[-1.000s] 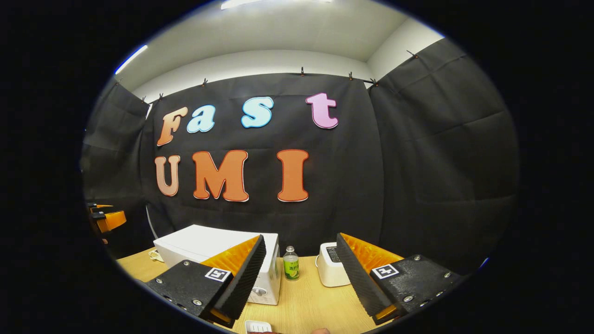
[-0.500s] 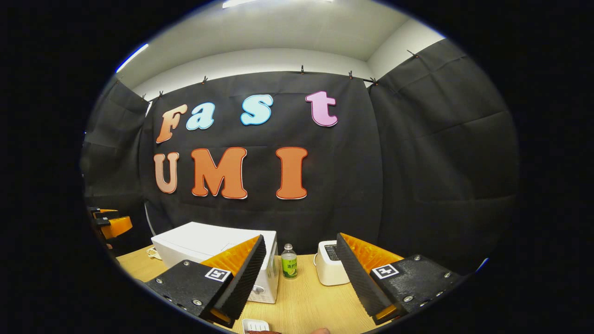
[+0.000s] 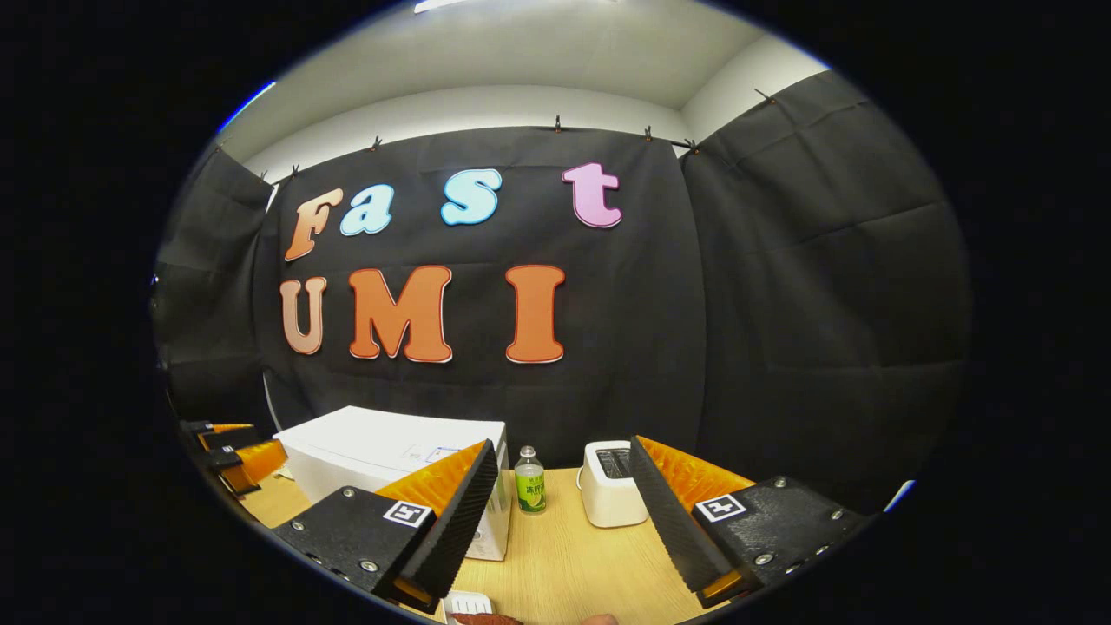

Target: Open the microwave oven with the left hand, put the food in, and close the microwave oven.

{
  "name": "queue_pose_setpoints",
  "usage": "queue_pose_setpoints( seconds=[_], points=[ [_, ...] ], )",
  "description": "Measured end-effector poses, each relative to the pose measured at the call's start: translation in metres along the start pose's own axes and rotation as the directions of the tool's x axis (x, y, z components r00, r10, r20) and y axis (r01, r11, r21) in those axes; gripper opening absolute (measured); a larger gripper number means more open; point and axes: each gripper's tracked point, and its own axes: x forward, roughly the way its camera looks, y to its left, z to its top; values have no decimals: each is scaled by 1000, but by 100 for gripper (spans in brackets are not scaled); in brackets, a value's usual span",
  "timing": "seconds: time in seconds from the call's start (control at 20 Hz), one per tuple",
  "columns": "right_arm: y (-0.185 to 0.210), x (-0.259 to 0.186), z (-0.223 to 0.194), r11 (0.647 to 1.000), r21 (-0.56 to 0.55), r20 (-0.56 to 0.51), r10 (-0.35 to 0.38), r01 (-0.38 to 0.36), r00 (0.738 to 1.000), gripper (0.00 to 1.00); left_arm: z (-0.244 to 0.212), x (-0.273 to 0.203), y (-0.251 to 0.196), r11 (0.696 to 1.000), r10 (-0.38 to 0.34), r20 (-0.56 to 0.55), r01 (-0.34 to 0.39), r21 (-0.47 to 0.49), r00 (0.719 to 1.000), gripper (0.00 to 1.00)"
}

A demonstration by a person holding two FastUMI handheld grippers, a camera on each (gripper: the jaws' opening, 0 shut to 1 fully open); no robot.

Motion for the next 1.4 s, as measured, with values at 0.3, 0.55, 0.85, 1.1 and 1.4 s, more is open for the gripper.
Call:
queue_pose_setpoints(
  seconds=[0.3,0.55,0.85,1.1,1.4],
  points=[
    [-10,-2,-12,1000,2,-21,-9,9,1000,95,-55,32,-47,998,-47,12,46,36,999,91],
    [-23,0,-23,1000,8,-36,-26,26,999,95,-113,57,-67,997,-55,-52,57,46,997,87],
    [-36,5,-40,1000,2,-54,-29,29,998,95,-164,89,-74,999,-35,-105,39,31,994,91],
    [-51,10,-56,999,3,-82,-41,41,996,95,-182,100,-74,1000,6,-113,-2,30,994,92],
    [-53,8,-55,999,41,-59,-14,16,998,95,-192,102,-95,998,-37,-130,42,43,991,55]
  ],
)
